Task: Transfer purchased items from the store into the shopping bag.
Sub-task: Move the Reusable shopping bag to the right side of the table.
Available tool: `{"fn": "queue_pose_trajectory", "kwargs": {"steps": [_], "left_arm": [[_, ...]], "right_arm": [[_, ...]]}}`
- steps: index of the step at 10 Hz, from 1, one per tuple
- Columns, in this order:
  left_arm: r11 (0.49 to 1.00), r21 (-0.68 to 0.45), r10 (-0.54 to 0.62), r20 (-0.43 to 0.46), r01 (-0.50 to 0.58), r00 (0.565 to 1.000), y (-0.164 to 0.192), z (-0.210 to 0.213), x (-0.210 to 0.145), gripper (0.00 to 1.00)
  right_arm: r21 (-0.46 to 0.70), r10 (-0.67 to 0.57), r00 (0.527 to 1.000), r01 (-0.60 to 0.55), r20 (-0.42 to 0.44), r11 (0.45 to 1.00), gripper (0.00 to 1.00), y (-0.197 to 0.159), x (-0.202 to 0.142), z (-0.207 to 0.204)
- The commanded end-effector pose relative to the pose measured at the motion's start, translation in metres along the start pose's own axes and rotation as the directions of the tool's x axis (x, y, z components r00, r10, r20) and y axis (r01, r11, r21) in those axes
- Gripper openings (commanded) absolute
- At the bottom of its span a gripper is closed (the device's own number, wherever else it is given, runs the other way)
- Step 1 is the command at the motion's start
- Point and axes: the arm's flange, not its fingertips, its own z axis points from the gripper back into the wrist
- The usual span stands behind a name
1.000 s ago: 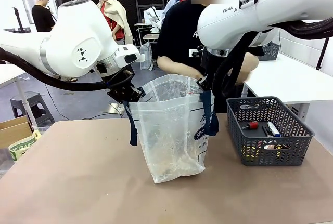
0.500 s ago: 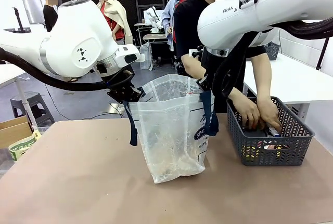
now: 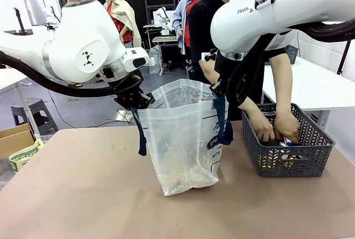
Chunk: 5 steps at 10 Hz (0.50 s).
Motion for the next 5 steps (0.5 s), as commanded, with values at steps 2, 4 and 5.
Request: {"fn": "queue_pose_trajectory", "kwargs": {"steps": [2,4,5], "left_arm": [[1.0,0.001,-0.001,0.001,0.001,1.0,0.0005,0.0004,0.0,0.0],[1.0,0.001,-0.001,0.001,0.001,1.0,0.0005,0.0004,0.0,0.0],[1.0,0.001,-0.001,0.001,0.001,1.0,0.0005,0.0004,0.0,0.0]], "right_arm": [[0.0,-0.001,1.0,0.001,0.0,1.0,0.0,-0.0004,-0.0002,-0.0002],[0.0,-0.001,1.0,0.001,0.0,1.0,0.0,-0.0004,-0.0002,-0.0002],[0.0,-0.001,1.0,0.001,0.0,1.0,0.0,-0.0004,-0.0002,-0.0002]]}}
